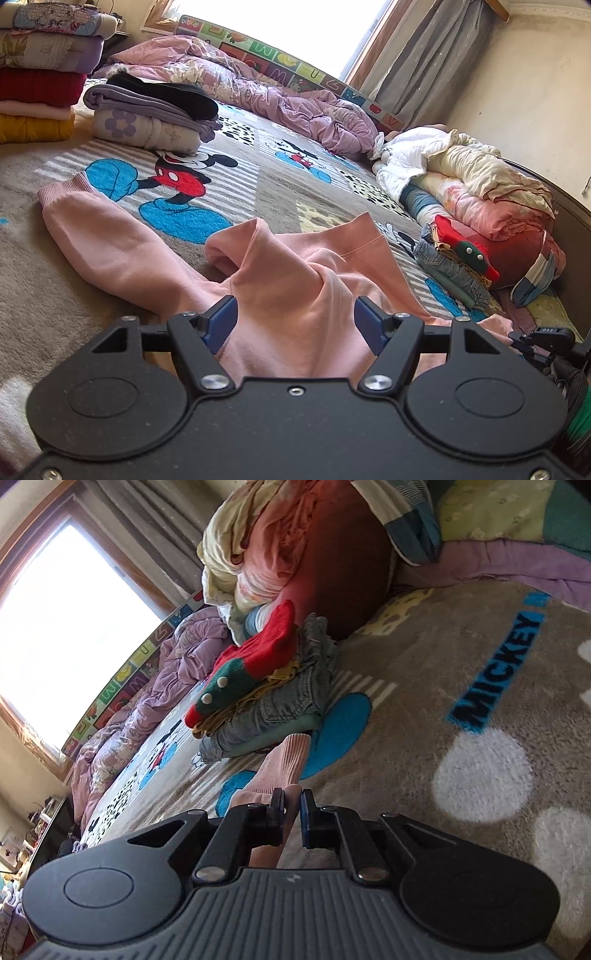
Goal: Fold clothes
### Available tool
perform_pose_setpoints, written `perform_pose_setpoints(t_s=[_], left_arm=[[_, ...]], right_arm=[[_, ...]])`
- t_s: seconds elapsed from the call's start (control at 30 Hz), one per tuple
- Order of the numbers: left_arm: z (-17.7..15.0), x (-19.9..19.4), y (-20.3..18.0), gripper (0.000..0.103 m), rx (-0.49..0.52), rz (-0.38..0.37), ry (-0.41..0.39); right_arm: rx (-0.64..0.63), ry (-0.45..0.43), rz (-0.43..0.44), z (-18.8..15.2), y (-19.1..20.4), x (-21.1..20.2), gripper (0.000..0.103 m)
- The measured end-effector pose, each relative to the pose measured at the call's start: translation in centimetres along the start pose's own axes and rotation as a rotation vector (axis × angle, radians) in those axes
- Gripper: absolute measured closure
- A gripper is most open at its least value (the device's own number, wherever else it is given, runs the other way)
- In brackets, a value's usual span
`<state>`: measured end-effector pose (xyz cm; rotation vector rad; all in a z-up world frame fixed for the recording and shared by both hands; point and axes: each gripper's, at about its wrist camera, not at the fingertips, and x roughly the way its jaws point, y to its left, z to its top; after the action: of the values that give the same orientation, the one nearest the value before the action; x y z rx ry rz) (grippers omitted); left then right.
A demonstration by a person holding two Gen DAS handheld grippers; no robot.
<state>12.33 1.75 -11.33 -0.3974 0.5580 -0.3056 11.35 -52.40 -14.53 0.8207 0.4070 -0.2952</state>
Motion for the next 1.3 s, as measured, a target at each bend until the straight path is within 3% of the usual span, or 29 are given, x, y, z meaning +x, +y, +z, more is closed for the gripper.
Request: perform_pose_setpoints(t_s=[0.13, 0.3, 0.4, 0.5, 0.6, 0.7, 0.9, 1.23, 1.3], left_arm=[[-0.1, 0.0, -0.1, 0.034, 0.005, -0.004, 0.004], [0.0, 0.0, 0.0, 0.034, -0.001, -0.001, 0.004], [0.0, 0.0, 0.1, 0.034, -0.004, 0.007, 0.001], [0.1, -0.2, 0.4, 0.034, -0.018, 0.027, -0.016], [0.4, -0.5, 1.4, 0.034, -0.048, 0.051, -0.033], [0.6, -0.6, 2.7, 0.034, -0.093, 0.075, -0.036], [0.8, -0.8, 6.0, 0.034, -0.225, 0.142, -0.025], [0.9, -2.7, 10.9, 0.034, -0.419, 0.234, -0.062], [1.0, -3.2, 11.1, 0.034, -0.422, 0.239, -0.069]], right_arm=[[0.073, -0.006, -0.020, 0.0, -1.8, 0.0, 0.093], [0.083, -0.022, -0.052, 0.8, -2.4, -0.5, 0.093], [0.074, 0.014, -0.093, 0.8, -2.7, -0.1, 0.093], [0.058, 0.029, -0.161, 0.6, -2.7, 0.0, 0.083], [0.015, -0.036, -0.174, 0.4, -2.0, -1.2, 0.067], [-0.058, -0.102, -0.181, 0.3, -0.7, -2.6, 0.065], [-0.178, -0.141, -0.073, -1.7, 2.7, -4.6, 0.051], [-0.436, 0.113, 0.188, -12.7, 9.9, -2.7, 0.051], [-0.472, 0.128, 0.215, -13.1, 11.5, -2.3, 0.051]])
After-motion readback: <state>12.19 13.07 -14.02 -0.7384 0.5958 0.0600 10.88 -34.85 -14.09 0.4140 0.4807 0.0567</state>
